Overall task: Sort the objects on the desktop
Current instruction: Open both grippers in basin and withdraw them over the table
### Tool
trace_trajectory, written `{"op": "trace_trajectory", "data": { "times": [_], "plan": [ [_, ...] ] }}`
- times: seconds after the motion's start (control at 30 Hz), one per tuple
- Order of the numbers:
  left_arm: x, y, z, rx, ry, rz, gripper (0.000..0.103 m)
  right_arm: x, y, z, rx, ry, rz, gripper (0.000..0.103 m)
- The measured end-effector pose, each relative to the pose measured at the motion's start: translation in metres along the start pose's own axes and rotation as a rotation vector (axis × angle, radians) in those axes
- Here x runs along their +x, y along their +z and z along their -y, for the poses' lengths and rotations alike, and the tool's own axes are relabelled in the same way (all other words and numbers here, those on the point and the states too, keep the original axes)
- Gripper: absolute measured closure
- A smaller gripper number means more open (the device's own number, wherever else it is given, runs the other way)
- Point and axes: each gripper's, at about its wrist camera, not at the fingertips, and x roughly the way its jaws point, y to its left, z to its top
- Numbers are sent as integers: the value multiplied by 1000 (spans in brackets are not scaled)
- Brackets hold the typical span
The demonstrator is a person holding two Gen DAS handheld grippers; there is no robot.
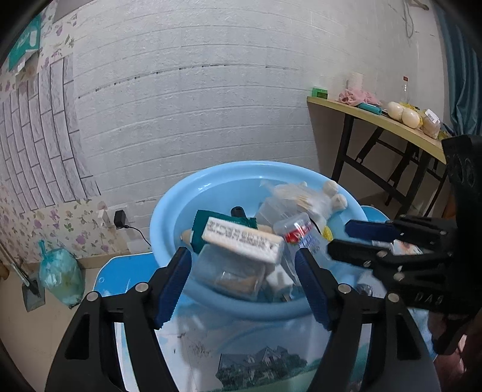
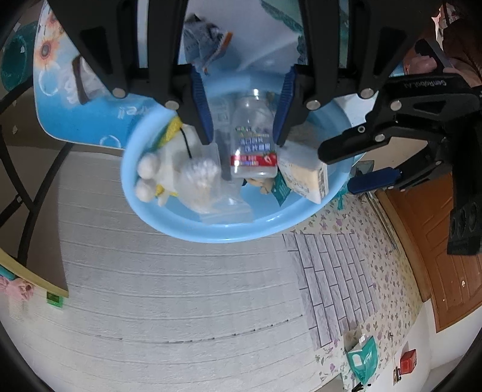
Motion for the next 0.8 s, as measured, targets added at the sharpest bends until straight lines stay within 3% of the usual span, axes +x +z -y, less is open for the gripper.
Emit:
{"op": "trace_trajectory", "data": {
  "times": [0.33, 0.5, 0.67, 0.8],
  "plan": [
    [-23, -22, 10, -24, -8, -9, 31, -37, -29, 16, 27, -74, -6, 62],
    [-31, -37, 22, -22, -21, -9, 18, -52, -51, 30, 51, -118, -29, 62],
    [-27, -52, 43, -4, -57, -56, 15, -61, -67, 42, 80, -150, -47, 62],
    [-19, -59, 57, -9, -85, -92, 7, -67, -76, 53, 111, -173, -55, 55]
  ]
}}
